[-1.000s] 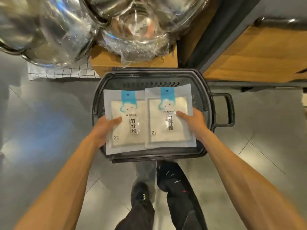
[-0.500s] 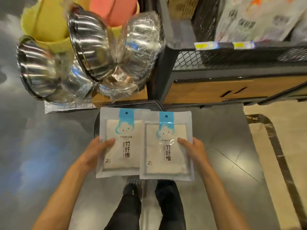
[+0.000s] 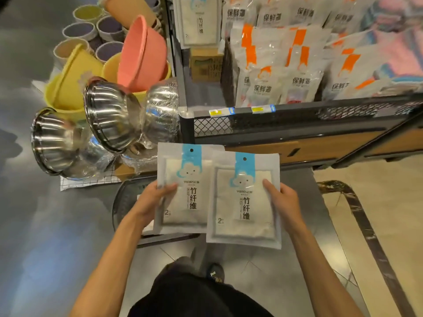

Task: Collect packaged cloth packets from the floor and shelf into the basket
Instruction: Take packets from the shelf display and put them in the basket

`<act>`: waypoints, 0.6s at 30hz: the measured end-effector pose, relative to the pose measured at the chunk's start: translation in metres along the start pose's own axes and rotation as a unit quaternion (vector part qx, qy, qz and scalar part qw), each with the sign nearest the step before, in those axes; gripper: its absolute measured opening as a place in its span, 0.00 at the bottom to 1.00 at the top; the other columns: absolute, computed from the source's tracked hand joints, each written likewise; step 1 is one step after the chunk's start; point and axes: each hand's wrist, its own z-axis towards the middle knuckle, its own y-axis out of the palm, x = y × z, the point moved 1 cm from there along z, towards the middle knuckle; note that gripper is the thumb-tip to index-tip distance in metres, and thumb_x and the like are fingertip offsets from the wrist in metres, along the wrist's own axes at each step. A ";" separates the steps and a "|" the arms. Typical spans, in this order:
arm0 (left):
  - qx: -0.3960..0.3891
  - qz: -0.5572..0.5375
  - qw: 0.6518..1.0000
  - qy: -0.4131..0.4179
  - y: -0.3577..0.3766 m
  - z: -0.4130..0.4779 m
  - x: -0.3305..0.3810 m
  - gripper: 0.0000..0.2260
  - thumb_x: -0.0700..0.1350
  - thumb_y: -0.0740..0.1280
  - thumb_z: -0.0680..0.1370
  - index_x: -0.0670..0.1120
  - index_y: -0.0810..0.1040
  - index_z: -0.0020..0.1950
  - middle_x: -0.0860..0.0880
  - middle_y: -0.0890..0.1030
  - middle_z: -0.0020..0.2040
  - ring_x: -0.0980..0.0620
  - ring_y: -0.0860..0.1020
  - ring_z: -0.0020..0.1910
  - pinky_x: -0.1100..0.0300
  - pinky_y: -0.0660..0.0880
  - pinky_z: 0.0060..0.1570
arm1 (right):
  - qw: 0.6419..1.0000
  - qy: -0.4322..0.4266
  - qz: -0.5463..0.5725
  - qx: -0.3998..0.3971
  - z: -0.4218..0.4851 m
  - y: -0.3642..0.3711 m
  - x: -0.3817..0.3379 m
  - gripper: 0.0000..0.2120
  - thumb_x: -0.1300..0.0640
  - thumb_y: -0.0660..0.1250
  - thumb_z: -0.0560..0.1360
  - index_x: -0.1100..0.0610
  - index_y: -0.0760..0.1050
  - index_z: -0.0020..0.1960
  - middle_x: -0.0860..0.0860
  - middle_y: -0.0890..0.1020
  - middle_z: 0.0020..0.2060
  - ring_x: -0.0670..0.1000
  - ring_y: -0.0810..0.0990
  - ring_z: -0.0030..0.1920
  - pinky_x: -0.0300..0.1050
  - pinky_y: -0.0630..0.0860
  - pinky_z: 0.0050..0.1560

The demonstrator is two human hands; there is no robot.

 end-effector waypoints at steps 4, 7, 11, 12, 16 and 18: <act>0.000 -0.006 1.000 0.021 0.034 0.010 0.020 0.17 0.40 0.67 0.79 0.38 0.76 0.68 0.41 0.83 0.61 0.43 0.81 0.61 0.47 0.75 0.63 | 0.999 -0.032 0.009 0.011 0.020 -0.026 -0.018 0.08 0.54 0.70 0.78 0.55 0.80 0.56 0.51 0.86 0.48 0.50 0.86 0.45 0.50 0.84 0.45; 0.026 -0.016 0.999 0.033 0.046 0.020 0.038 0.14 0.40 0.67 0.79 0.39 0.78 0.64 0.42 0.84 0.59 0.44 0.82 0.59 0.51 0.77 0.59 | 0.999 -0.035 0.026 0.006 0.036 -0.037 -0.043 0.07 0.57 0.70 0.77 0.54 0.80 0.55 0.51 0.87 0.47 0.51 0.86 0.46 0.52 0.84 0.46; 0.055 -0.056 0.996 0.045 0.058 0.035 0.056 0.15 0.43 0.69 0.75 0.41 0.79 0.61 0.42 0.85 0.55 0.45 0.84 0.54 0.50 0.77 0.55 | 0.999 -0.033 0.043 -0.002 0.063 -0.043 -0.077 0.07 0.62 0.68 0.76 0.57 0.79 0.54 0.53 0.86 0.46 0.52 0.86 0.44 0.51 0.84 0.44; 0.059 -0.069 0.995 0.048 0.061 0.041 0.059 0.17 0.44 0.71 0.74 0.40 0.79 0.61 0.42 0.85 0.55 0.44 0.84 0.54 0.50 0.78 0.54 | 0.998 -0.038 0.041 -0.007 0.071 -0.044 -0.085 0.08 0.62 0.67 0.76 0.58 0.79 0.55 0.54 0.86 0.47 0.52 0.86 0.45 0.50 0.84 0.43; 0.049 -0.077 0.993 0.071 0.071 0.068 0.086 0.26 0.47 0.79 0.68 0.39 0.79 0.63 0.41 0.85 0.55 0.43 0.84 0.54 0.55 0.81 0.47 | 0.996 -0.066 0.047 -0.021 0.109 -0.043 -0.123 0.08 0.61 0.68 0.78 0.57 0.79 0.56 0.55 0.86 0.48 0.55 0.86 0.47 0.55 0.84 0.48; 0.051 -0.084 0.992 0.073 0.073 0.084 0.101 0.21 0.45 0.75 0.73 0.39 0.79 0.63 0.41 0.85 0.56 0.43 0.84 0.55 0.56 0.81 0.47 | 0.995 -0.082 0.042 -0.036 0.128 -0.040 -0.142 0.07 0.57 0.68 0.79 0.56 0.79 0.56 0.54 0.87 0.47 0.56 0.86 0.47 0.56 0.83 0.48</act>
